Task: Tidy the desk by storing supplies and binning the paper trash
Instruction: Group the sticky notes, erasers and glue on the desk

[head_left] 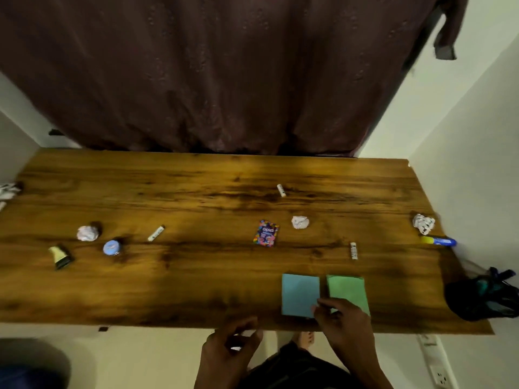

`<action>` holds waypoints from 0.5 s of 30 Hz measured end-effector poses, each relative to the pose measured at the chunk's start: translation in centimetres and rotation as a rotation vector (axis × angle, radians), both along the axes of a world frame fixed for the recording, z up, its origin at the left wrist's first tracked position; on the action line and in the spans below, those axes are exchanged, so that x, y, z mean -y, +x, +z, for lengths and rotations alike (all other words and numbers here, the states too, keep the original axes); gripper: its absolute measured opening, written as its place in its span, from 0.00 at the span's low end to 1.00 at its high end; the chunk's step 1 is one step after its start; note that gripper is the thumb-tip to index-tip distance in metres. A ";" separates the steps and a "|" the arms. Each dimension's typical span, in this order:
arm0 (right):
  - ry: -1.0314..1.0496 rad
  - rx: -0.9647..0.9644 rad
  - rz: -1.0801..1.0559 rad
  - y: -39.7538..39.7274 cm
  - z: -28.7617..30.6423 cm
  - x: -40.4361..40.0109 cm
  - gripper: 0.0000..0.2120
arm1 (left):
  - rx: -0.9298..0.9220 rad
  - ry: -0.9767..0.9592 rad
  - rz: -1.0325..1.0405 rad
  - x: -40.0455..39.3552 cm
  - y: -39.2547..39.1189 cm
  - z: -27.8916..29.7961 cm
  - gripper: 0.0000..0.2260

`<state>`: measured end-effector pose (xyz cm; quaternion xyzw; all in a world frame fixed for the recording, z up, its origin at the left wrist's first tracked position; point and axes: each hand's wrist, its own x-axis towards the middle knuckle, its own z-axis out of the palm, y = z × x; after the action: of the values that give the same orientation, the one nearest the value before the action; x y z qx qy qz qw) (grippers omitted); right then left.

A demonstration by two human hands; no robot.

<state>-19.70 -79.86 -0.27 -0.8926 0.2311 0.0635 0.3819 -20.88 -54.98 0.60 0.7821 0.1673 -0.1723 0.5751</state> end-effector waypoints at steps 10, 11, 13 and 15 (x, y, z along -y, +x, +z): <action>0.194 -0.034 0.373 3.0 0.9 -8.9 0.14 | 0.020 -0.052 0.391 -8.7 -1.1 4.1 0.07; 0.215 -0.050 0.417 3.7 0.9 -9.5 0.14 | 0.028 -0.041 0.455 -9.9 -0.9 4.8 0.07; 0.267 -0.046 0.461 4.9 1.2 -10.1 0.16 | 0.047 -0.008 0.587 -12.0 -0.5 6.1 0.06; 0.293 -0.050 0.521 6.2 1.3 -10.8 0.15 | 0.068 0.007 0.721 -13.5 -0.6 7.5 0.05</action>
<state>-13.50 -69.01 1.08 -0.8553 -0.0083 0.2139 0.4719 -21.52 -41.43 8.13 0.6800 0.4138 0.0682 0.6015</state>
